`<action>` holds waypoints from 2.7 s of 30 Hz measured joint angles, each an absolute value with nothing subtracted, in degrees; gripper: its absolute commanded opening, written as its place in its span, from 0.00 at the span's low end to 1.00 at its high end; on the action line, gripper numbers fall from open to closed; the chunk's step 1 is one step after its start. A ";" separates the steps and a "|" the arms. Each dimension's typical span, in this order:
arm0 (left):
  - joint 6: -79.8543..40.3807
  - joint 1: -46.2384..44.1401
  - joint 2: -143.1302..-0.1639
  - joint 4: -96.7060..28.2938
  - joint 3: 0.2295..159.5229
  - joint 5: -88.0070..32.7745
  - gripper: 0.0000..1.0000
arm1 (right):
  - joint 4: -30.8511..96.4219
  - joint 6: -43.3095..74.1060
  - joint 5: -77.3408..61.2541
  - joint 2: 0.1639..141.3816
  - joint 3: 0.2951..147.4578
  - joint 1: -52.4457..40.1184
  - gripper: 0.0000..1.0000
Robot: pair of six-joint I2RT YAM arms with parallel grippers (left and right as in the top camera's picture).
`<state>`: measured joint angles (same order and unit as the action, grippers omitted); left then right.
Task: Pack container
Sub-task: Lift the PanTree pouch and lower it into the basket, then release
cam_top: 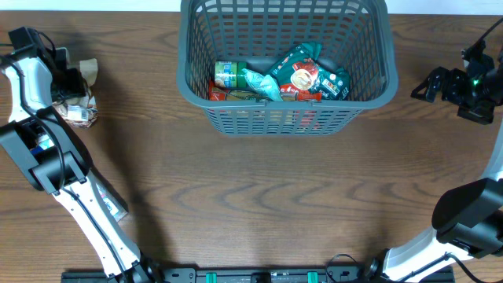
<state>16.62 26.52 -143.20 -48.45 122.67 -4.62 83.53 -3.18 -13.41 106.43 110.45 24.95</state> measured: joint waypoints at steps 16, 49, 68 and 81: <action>16.49 23.53 -139.72 -60.82 122.83 -9.17 0.06 | 83.53 -4.82 -13.41 106.45 110.45 24.95 0.99; 34.15 -23.81 -101.14 -45.12 122.19 -11.20 0.06 | 83.66 -7.57 -13.43 106.45 110.45 24.95 0.99; 36.21 -24.40 -127.76 -43.64 122.15 -11.25 0.44 | 84.88 -7.57 -13.45 106.45 110.45 24.95 0.99; 34.33 -23.99 -120.31 -41.93 122.15 -9.91 0.98 | 84.95 -7.57 -13.45 106.45 110.45 24.95 0.99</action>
